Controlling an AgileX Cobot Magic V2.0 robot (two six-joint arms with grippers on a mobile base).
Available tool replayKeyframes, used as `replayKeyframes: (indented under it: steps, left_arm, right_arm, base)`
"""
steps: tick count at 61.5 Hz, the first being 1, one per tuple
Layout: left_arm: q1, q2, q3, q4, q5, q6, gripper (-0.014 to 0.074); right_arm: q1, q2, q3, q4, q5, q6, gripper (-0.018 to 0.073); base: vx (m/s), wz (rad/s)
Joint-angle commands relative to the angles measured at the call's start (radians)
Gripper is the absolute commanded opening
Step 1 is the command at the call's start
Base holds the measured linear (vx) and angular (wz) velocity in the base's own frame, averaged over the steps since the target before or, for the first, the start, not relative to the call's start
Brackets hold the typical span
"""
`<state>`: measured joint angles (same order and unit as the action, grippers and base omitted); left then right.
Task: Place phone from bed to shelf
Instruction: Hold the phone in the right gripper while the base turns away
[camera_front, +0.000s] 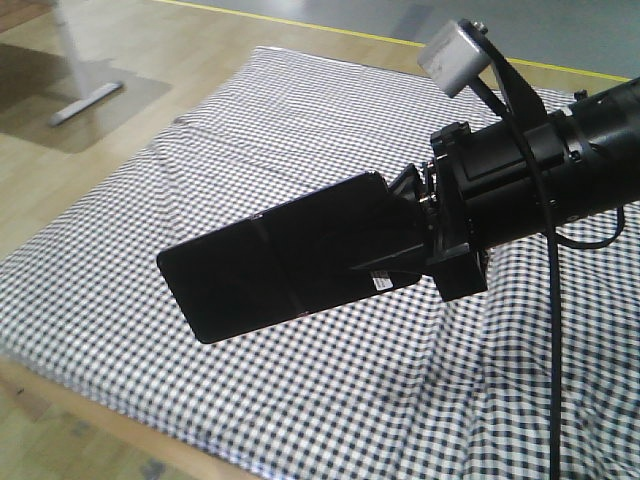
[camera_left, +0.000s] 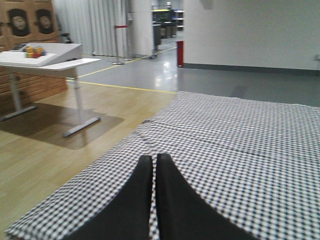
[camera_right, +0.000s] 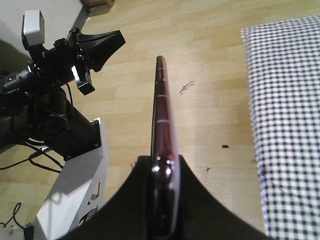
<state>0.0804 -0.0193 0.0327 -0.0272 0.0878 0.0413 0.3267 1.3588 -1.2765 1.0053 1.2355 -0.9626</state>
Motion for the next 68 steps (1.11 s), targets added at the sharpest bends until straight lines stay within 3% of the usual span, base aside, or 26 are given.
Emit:
replayKeyframes:
  steps: [1,68]
  left_arm:
    - [-0.005,-0.007,-0.025,-0.01,-0.072,-0.009,0.0001]
    - [-0.005,-0.007,-0.025,-0.01,-0.072,-0.009,0.0001]
  right_arm:
    - [-0.001,-0.033,-0.023,0.075,0.05,-0.006,-0.0002]
    - [-0.001,-0.033,-0.023,0.075,0.05,-0.006,-0.0002]
  base:
    - [-0.12,0.48]
    - [-0.14,0.55]
